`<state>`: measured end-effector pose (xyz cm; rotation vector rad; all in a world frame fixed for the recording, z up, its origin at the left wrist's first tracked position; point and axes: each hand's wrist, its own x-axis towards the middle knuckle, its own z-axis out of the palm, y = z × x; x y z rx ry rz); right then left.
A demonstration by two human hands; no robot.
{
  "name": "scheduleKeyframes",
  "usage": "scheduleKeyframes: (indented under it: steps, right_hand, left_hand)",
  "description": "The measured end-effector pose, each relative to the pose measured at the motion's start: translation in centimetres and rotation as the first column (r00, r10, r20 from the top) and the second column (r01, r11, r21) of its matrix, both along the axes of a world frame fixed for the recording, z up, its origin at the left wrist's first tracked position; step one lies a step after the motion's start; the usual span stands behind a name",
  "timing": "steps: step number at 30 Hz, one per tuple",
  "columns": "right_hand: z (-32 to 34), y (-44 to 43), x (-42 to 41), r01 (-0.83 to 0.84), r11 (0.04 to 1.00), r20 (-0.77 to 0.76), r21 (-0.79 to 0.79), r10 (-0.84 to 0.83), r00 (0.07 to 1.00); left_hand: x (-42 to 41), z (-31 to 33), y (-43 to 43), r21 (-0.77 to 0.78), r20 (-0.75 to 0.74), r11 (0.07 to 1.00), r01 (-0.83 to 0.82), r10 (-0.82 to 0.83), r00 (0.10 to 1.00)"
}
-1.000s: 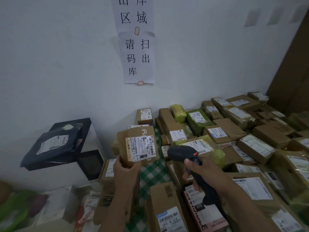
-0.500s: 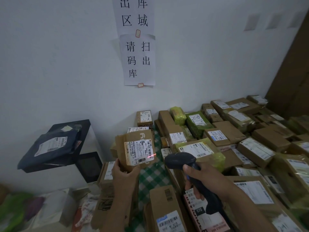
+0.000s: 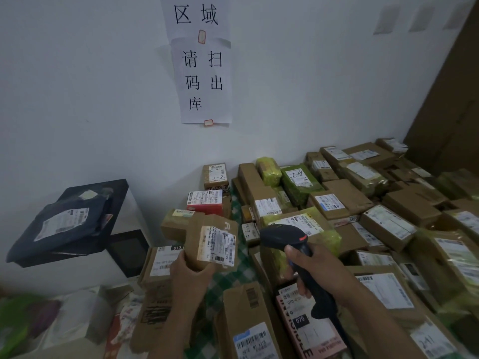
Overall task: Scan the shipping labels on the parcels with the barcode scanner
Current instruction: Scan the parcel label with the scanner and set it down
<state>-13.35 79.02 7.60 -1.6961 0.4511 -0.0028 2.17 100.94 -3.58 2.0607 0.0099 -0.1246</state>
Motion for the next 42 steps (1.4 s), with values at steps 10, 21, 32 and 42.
scheduleKeyframes:
  steps: [10, 21, 32, 42]
  right_hand:
    - [-2.1, -2.4, 2.1, 0.087, 0.993, -0.003, -0.076, -0.088, 0.996]
    - [-4.5, -4.8, 4.7, 0.127, 0.992, -0.016, -0.029, -0.127, 0.992]
    - [-6.2, -7.6, 3.9, 0.367, 0.930, 0.014, -0.016, -0.367, 0.930]
    - [-6.5, -7.8, 3.8, 0.347, 0.937, 0.007, -0.036, -0.347, 0.938]
  left_hand:
    - [1.0, -2.7, -3.8, 0.416, -0.030, 0.893, 0.172, -0.175, 0.984]
    - [4.0, -6.2, -7.4, 0.544, -0.157, 0.747, 0.383, -0.358, 0.921]
    - [6.1, -7.8, -9.5, 0.308, -0.454, 0.846, 0.435, -0.271, 0.849]
    - [5.1, -8.5, -9.1, 0.500, -0.454, 0.797, 0.338, -0.090, 0.886]
